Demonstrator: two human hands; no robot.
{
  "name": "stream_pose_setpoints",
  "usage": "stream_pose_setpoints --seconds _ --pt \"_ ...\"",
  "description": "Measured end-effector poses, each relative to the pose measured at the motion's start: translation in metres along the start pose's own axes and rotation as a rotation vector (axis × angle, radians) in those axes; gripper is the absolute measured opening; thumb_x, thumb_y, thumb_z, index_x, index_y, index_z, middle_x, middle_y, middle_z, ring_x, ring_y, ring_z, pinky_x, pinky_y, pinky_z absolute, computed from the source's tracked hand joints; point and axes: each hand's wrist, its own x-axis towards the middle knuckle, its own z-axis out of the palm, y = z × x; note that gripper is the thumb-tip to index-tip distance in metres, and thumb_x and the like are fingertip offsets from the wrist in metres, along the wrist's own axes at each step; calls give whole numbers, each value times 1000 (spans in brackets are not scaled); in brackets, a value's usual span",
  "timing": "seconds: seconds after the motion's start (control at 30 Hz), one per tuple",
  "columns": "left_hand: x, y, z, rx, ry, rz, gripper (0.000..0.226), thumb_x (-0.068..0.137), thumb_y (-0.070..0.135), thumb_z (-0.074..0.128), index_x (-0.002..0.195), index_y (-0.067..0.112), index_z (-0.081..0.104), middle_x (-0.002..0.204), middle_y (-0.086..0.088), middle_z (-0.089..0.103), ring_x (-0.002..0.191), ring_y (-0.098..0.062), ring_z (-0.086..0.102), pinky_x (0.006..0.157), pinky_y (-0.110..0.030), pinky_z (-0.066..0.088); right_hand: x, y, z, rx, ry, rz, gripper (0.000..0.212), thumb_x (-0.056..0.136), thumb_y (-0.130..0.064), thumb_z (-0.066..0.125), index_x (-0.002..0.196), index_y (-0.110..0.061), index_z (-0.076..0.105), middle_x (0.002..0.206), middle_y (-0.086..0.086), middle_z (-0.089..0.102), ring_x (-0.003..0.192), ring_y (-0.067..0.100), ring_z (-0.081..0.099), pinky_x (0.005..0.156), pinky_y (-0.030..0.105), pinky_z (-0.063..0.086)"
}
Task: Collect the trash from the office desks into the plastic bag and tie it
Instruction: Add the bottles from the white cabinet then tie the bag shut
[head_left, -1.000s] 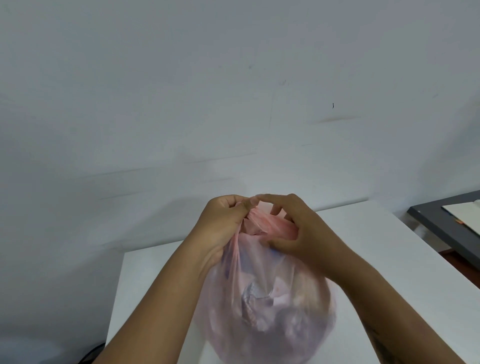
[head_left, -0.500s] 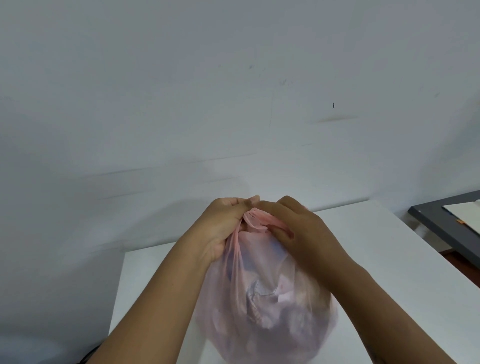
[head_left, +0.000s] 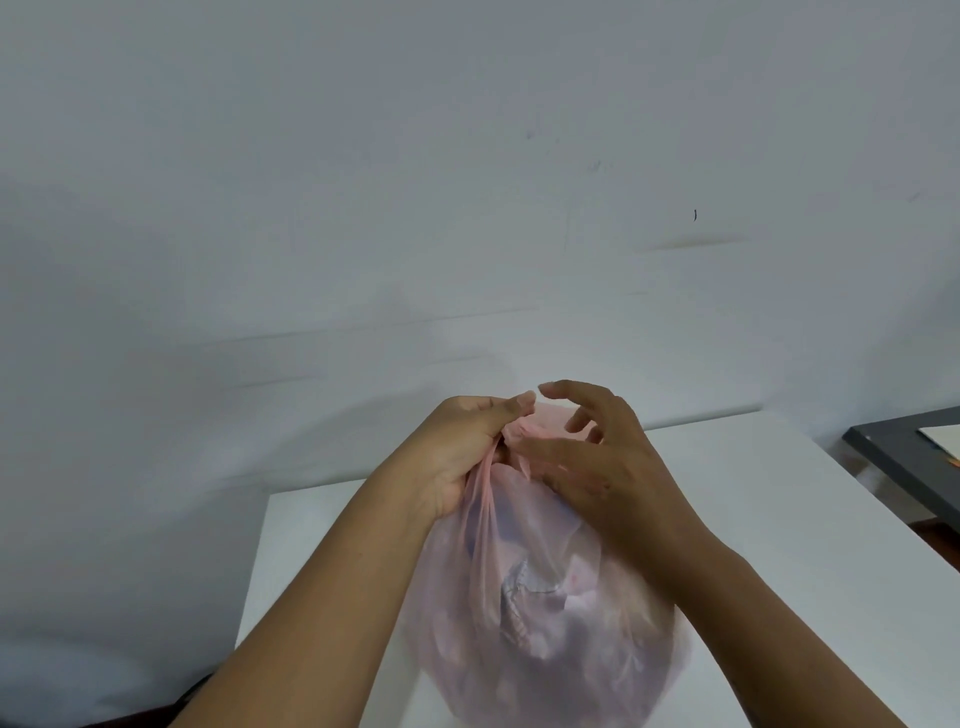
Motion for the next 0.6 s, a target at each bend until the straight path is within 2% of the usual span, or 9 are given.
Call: stream_pose_setpoints --seconds 0.07,0.13,0.2,0.3,0.37,0.5,0.6 --pt "-1 0 0 11 12 0 23 88 26 72 92 4 73 74 -12 72 58 -21 67 53 -27 55 1 0 1 -13 -16 26 33 83 -58 63 113 -62 49 116 -32 46 105 1 50 93 37 47" --pt "-1 0 0 24 20 8 23 89 25 71 91 3 72 72 -11 71 56 -20 66 52 -27 54 1 -2 0 -122 6 -46 13 88 -41 61 99 -46 67 128 -20 51 106 10 48 83 32 46" --pt "-1 1 -1 33 8 17 25 91 26 69 94 1 71 69 -12 67 55 -21 63 53 -27 54 -1 3 4 -154 62 -116 18 91 -28 56 88 -34 72 133 -12 52 106 12 47 82 21 39" --pt "-3 2 -6 -25 -55 17 27 95 25 64 98 -1 67 65 -8 67 50 -16 63 50 -22 52 2 -1 2 120 100 116 26 92 -9 59 87 -34 64 124 -24 55 109 5 50 85 13 37" --pt "-5 3 -10 -68 -136 17 25 98 22 59 101 -2 66 68 -7 69 53 -13 65 51 -21 52 1 -7 0 333 104 305 28 95 -8 57 88 -35 61 114 -25 60 107 5 56 82 12 41" --pt "-6 3 -20 -111 -223 39 24 99 11 54 108 -5 69 80 -9 70 62 -15 63 59 -24 54 3 -11 -5 702 167 470 13 99 -12 50 94 -16 61 108 -12 69 103 8 65 83 25 51" --pt "-8 2 -29 -126 -307 57 27 94 3 56 117 -5 67 98 -16 71 78 -23 67 73 -28 57 6 -12 -8 918 196 549 16 101 -17 48 99 -4 57 113 -1 71 105 23 68 88 43 54"
